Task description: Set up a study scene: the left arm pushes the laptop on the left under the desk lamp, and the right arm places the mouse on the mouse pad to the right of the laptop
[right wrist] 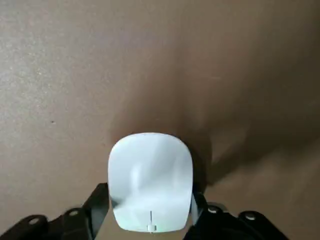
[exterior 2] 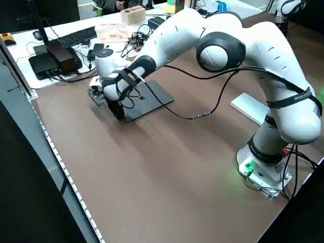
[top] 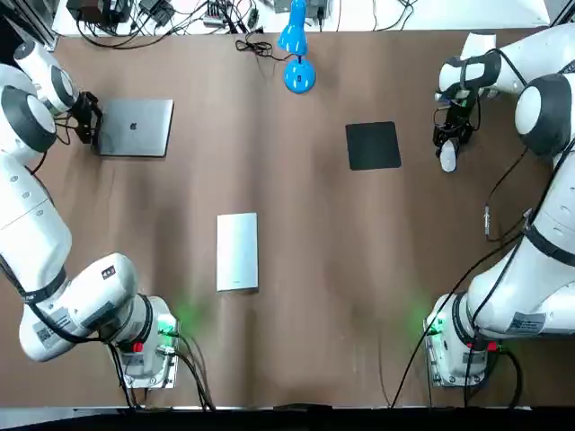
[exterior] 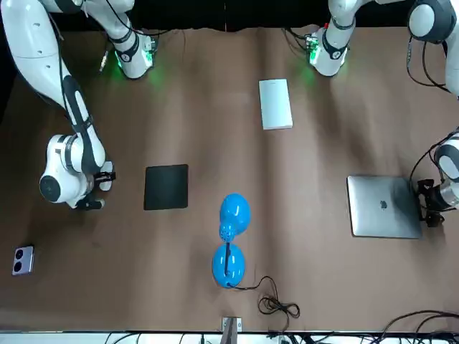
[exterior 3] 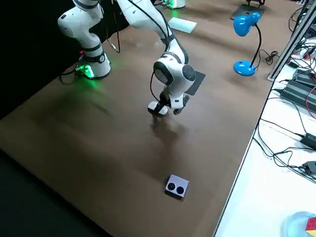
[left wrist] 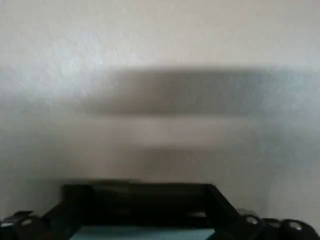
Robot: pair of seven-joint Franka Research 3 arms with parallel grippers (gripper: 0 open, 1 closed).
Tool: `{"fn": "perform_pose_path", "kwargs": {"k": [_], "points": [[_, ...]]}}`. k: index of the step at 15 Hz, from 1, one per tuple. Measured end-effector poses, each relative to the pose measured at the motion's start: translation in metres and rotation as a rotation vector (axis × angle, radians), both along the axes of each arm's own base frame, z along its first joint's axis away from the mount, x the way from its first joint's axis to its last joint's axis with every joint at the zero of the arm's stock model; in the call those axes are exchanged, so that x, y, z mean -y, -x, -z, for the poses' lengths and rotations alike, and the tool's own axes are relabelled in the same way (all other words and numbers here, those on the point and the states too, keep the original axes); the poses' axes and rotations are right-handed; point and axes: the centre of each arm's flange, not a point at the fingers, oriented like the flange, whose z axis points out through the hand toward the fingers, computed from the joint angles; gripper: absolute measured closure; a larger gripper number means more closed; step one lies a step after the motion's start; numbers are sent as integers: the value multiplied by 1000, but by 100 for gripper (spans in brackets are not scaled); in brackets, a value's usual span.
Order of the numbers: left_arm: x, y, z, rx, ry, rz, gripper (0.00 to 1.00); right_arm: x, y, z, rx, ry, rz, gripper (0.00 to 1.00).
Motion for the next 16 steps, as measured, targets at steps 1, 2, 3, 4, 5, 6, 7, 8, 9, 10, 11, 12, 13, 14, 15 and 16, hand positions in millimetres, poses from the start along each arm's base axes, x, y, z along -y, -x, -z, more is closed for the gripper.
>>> {"fn": "perform_pose_path", "kwargs": {"k": [1, 2, 3, 4, 5, 6, 7, 8, 9, 10, 11, 12, 13, 14, 15, 16], "points": [[6, 0, 3, 7, 3, 2, 0, -1, 0, 0, -3, -1, -2, 30], [13, -1, 6, 12, 9, -3, 0, -2, 0, 0, -5, -1, -4, 38], [22, -3, 7, 14, 19, -10, 0, -3, -1, -1, -3, -1, -6, 38], [34, -7, 8, 13, 27, -11, 0, -5, -4, -4, 4, -1, -9, 38], [48, -10, 8, 9, 33, -7, 0, -9, -9, -8, 7, -1, -16, 38], [63, -12, 8, 4, 37, -1, 0, -15, -16, -17, 0, -4, -22, 38], [77, -14, 8, -1, 42, 10, 0, -24, -25, -29, -13, -14, -24, 38], [102, -17, 6, -7, 49, 36, 0, -48, -49, -65, -10, -56, -13, 38], [116, -19, 5, -11, 52, 51, 0, -62, -61, -83, 10, -70, 6, 38], [128, -20, 5, -15, 54, 60, 0, -77, -71, -100, 38, -78, 31, 38], [141, -22, 4, -18, 56, 64, 0, -94, -79, -111, 63, -87, 58, 38], [153, -24, 4, -22, 57, 64, 0, -115, -83, -119, 78, -95, 79, 38], [166, -26, 5, -25, 58, 65, 0, -139, -85, -123, 92, -102, 90, 38], [178, -28, 5, -28, 59, 64, 0, -166, -87, -126, 115, -107, 101, 38], [189, -30, 4, -30, 60, 63, 0, -193, -87, -125, 140, -111, 113, 38], [200, -31, 4, -34, 61, 58, 0, -217, -85, -121, 154, -108, 116, 38]]}}
